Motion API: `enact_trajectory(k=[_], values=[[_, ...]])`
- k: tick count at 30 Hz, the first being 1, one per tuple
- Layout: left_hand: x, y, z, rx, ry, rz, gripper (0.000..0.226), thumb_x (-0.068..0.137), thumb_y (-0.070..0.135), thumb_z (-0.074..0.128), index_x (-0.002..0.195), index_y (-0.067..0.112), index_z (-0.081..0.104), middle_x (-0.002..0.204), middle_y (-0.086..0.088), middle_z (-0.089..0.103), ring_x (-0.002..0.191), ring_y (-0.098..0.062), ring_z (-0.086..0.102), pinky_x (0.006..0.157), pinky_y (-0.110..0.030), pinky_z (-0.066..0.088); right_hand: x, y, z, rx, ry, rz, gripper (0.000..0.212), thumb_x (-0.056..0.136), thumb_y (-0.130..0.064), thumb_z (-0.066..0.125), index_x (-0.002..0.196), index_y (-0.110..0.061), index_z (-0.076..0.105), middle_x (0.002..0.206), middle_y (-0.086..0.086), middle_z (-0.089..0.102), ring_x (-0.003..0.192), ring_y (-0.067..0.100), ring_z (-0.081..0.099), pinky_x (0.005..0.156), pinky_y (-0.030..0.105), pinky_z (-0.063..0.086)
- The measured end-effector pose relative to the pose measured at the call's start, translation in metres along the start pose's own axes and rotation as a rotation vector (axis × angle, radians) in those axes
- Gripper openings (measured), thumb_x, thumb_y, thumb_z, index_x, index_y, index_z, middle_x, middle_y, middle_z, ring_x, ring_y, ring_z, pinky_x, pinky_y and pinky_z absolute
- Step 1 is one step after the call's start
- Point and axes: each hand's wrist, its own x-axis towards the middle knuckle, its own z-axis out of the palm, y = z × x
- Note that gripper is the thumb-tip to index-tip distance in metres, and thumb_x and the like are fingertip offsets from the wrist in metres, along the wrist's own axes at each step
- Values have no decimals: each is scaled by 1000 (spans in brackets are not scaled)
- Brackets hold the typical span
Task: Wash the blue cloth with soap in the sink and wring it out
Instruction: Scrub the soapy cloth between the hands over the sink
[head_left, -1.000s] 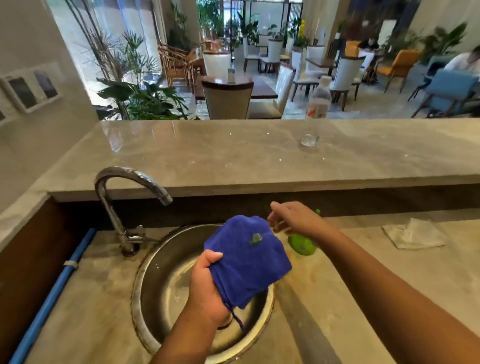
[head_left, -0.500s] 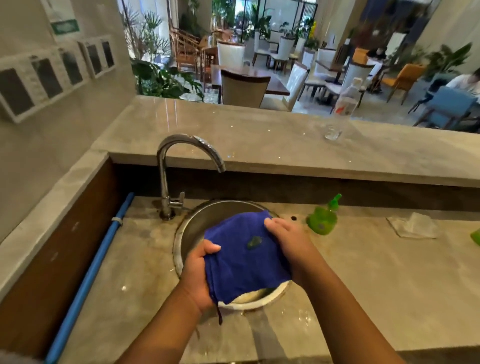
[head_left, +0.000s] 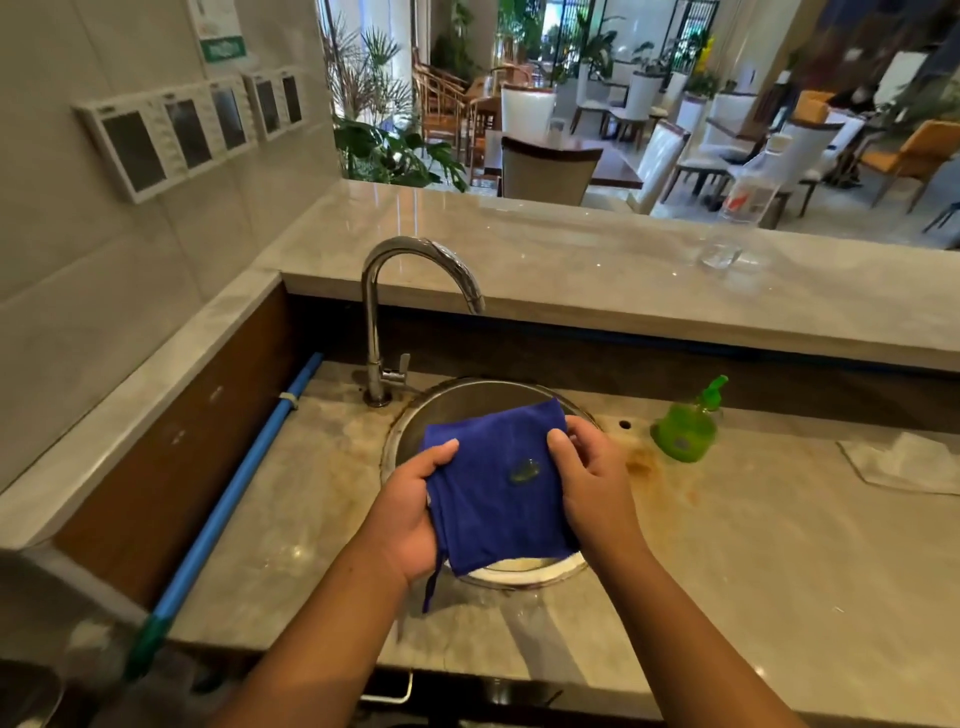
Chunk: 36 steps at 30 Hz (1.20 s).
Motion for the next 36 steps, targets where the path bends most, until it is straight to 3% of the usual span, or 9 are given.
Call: enact_trajectory(k=[6, 10, 13, 18, 21, 26, 29, 32, 36], values=[[-8, -4, 26, -4, 1, 53, 39, 98, 41, 53, 121, 13, 69, 112, -14, 76, 106, -34, 69, 86, -48, 51, -12, -22, 9, -58, 19, -283, 16, 101, -20, 54, 107, -25, 68, 86, -14, 70, 83, 6, 67, 67, 18, 53], [-8, -16, 42, -74, -77, 17, 56, 97, 53, 48, 128, 11, 68, 129, -14, 69, 121, -30, 65, 100, -44, 48, -23, -28, 33, -154, 74, -369, 21, 96, -35, 51, 111, -35, 66, 87, -19, 69, 82, 4, 67, 70, 25, 57], [-9, -19, 47, -153, -70, 40, 50, 99, 47, 49, 127, 11, 69, 126, -14, 71, 119, -29, 66, 102, -42, 49, -13, -22, 35, -187, 134, -380, 20, 98, -28, 54, 108, -36, 69, 82, -17, 70, 78, 3, 67, 66, 30, 56], [-7, -13, 50, -130, -58, 36, 39, 101, 36, 49, 126, 12, 68, 118, -14, 74, 114, -30, 67, 88, -44, 54, 9, -20, 34, -258, 154, -374, 20, 99, -20, 55, 107, -25, 72, 84, -14, 71, 79, 0, 65, 66, 12, 50], [-7, -14, 50, -106, -103, 9, 40, 101, 34, 47, 129, 10, 63, 122, -17, 72, 118, -34, 65, 93, -46, 52, 30, -16, 25, -177, 191, -209, 19, 100, -18, 54, 96, -22, 72, 80, -12, 69, 77, -1, 62, 63, 9, 44], [-5, 2, 39, -94, -127, 44, 37, 100, 34, 49, 124, 9, 63, 116, -16, 75, 108, -36, 69, 93, -50, 52, 43, -7, -2, 34, 154, -51, 20, 101, -22, 53, 97, -22, 73, 82, -3, 72, 76, 8, 66, 69, 31, 52], [0, 16, 35, -80, -82, 37, 39, 100, 37, 48, 118, 7, 66, 107, -19, 77, 102, -37, 69, 84, -50, 51, 24, -16, -7, 21, 116, -160, 19, 100, -17, 54, 100, -23, 72, 84, -6, 73, 83, 10, 68, 73, 29, 57], [3, 12, 41, -122, -88, -8, 50, 101, 45, 45, 123, 7, 69, 119, -18, 73, 111, -34, 67, 94, -49, 49, -2, -25, 13, -135, 27, -362, 20, 99, -13, 56, 108, -22, 71, 87, -12, 72, 83, 3, 68, 68, 13, 52], [0, -9, 55, -90, -124, 24, 52, 101, 50, 44, 124, 12, 70, 122, -13, 73, 115, -27, 68, 100, -42, 50, 4, -31, 36, -224, 153, -380, 18, 98, -18, 56, 105, -26, 71, 82, -18, 69, 78, -1, 66, 65, 11, 49]])
